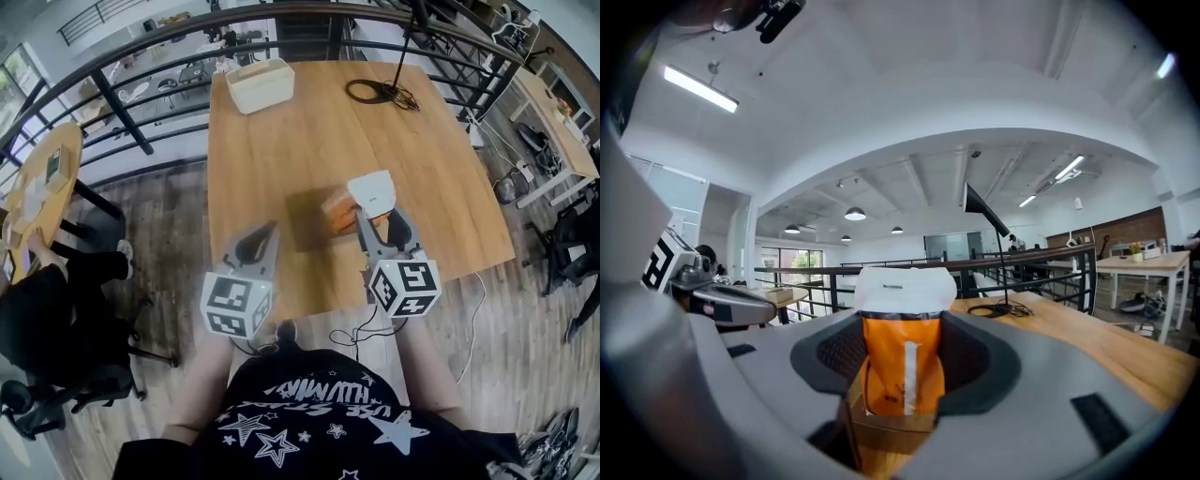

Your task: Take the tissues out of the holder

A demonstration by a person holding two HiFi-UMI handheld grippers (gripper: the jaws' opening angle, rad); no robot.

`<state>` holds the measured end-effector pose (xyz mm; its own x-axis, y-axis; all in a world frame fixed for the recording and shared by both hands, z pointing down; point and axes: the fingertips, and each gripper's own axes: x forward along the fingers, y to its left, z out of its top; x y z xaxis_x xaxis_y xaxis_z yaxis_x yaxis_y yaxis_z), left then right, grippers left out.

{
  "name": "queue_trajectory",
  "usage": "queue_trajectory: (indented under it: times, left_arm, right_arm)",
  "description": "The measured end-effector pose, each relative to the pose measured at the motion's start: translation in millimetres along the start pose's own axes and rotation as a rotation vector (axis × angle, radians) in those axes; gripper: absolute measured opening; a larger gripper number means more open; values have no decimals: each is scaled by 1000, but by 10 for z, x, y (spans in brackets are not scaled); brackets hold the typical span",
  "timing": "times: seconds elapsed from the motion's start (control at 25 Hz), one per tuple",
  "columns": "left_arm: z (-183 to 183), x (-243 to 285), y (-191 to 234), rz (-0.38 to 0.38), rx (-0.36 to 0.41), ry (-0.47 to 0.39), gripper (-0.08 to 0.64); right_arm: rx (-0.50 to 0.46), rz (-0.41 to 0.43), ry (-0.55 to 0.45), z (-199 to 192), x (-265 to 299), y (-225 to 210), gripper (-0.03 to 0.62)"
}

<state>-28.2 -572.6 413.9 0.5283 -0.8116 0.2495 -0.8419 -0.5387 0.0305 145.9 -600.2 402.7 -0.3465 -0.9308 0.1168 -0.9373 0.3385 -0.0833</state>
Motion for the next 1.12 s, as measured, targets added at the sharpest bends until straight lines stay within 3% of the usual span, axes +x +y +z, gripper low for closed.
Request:
queue_trajectory:
  times: [0.44,0.68,0.92,1.12]
  left_arm:
    - [-84,-512,-913,48,18,-5,15]
    - [-317,-871,-1400,68,22,27,15]
    - [-453,-1242,-1736,111,-64,36,15]
    - [-443,-1387,-1909,115,-69,45,15]
  right_arm:
    - [1,58,-71,171,-1087,-78,216]
    - [19,81,-52,-19,-1601,-83,216]
    - [42,144,-2,-327,-1952,0,216]
    - [66,168,25,-440,-2121,37,216]
